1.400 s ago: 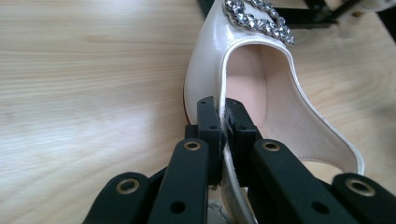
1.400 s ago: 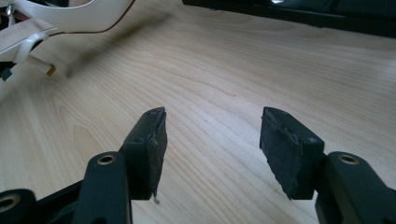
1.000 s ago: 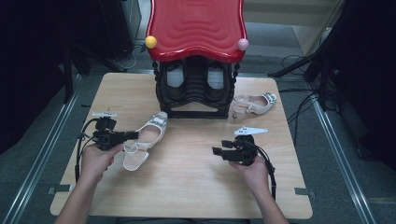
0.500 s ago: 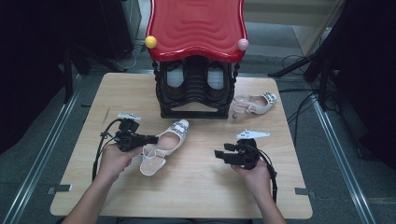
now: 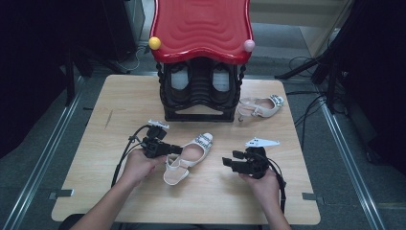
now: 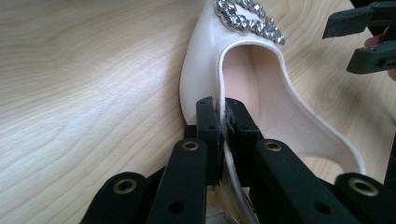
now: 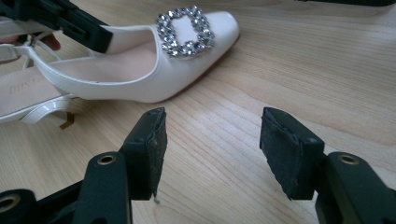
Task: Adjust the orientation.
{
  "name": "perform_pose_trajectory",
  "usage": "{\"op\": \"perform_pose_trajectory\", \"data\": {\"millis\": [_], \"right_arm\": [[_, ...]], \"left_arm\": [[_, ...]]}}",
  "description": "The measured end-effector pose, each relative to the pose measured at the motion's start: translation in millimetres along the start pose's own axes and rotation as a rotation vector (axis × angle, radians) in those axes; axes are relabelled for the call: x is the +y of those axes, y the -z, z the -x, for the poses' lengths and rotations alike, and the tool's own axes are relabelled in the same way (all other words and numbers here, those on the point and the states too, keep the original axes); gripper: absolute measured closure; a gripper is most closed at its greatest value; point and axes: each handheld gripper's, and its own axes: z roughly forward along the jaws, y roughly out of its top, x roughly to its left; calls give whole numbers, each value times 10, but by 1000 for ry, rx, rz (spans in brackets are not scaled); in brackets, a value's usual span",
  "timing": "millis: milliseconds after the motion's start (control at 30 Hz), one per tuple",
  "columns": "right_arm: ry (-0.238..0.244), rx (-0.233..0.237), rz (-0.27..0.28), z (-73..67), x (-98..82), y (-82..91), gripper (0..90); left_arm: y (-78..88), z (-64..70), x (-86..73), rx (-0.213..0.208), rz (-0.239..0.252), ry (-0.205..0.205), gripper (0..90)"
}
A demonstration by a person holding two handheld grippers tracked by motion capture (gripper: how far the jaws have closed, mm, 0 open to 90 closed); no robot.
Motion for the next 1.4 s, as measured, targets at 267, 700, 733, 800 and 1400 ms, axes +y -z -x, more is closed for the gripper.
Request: {"op": "perform_pose_trajectory", "data": {"millis": [267,700,733,800,1400], "right_arm": [[6,-3,2,-22,-4,-25,427],[41,1,-21,-101,31,-109,503],[41,6,-23,-105,36,-119,520],[50,10,-27,-119,49,-138,539],[116,102,-121,-402,182,-464,900]], "left_arm": [[68,18,25,-47,11,-9,732],[557,108,-38,-4,58,-101,745],[580,102,-44,-8,61,-98,764],[645,95,-68,14,77,-103,801],[420,33,-335,92,23,-87,899]]}}
